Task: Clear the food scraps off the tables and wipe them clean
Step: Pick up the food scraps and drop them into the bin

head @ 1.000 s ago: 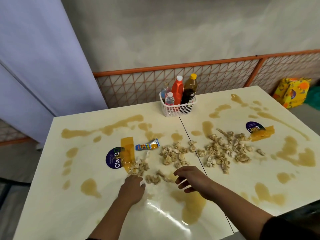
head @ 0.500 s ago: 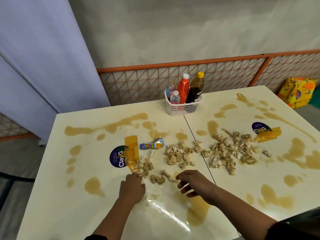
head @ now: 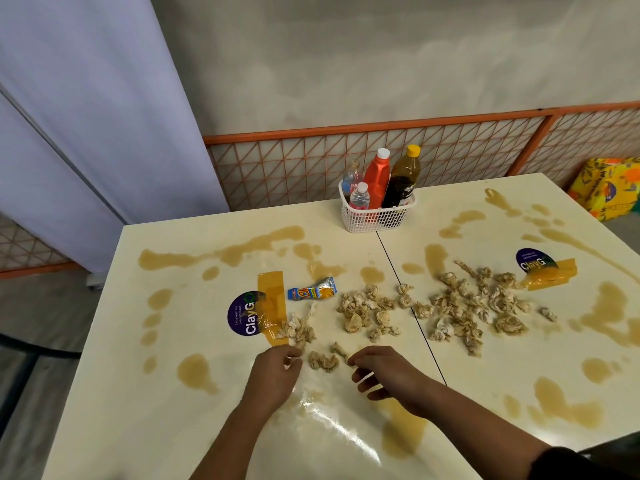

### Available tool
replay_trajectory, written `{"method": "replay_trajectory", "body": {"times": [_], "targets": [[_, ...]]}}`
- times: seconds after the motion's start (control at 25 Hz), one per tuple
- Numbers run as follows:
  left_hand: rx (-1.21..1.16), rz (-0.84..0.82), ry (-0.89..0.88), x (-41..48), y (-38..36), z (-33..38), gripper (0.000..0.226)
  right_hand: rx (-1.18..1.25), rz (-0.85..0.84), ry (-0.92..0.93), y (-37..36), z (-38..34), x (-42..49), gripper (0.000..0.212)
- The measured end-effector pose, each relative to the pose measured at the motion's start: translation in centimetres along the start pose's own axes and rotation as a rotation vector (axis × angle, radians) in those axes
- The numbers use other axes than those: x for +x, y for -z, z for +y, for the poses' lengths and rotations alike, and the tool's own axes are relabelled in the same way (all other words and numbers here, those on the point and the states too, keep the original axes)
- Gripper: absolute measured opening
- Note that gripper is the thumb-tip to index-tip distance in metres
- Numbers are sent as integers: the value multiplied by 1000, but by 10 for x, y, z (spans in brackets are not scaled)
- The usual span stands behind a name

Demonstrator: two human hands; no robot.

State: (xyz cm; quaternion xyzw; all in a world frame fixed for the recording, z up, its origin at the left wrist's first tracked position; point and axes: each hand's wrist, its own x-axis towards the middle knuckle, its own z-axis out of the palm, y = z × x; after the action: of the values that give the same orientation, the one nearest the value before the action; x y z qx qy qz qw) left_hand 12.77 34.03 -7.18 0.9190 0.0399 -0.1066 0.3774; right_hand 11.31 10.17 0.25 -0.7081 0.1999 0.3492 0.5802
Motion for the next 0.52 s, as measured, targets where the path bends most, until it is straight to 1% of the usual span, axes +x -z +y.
{"method": "replay_trajectory", "body": {"times": [0.04,0.12,0.24,0.4,0.44,0.52], "targets": [[-124,-2,-22,-8,5,16,13,52,5,-5,-3,1,1,26],[-311,-61,-64,-26,12,50,17,230,-9,-37,-10,4,1,32],[-488,-177,-93,-46,10,84,26,497,-119,-90,-18,6,1,38],[-486,-243,-195,-57,3,104,18,751,-249,-89,-22,3,-6,30],[-458,-226,-228,-57,1,107,15,821,-274,-88,-22,1,-9,32],[-344,-106,-309,-53,-3,105,11,915,-323,-80,-20,0,-12,40]]}}
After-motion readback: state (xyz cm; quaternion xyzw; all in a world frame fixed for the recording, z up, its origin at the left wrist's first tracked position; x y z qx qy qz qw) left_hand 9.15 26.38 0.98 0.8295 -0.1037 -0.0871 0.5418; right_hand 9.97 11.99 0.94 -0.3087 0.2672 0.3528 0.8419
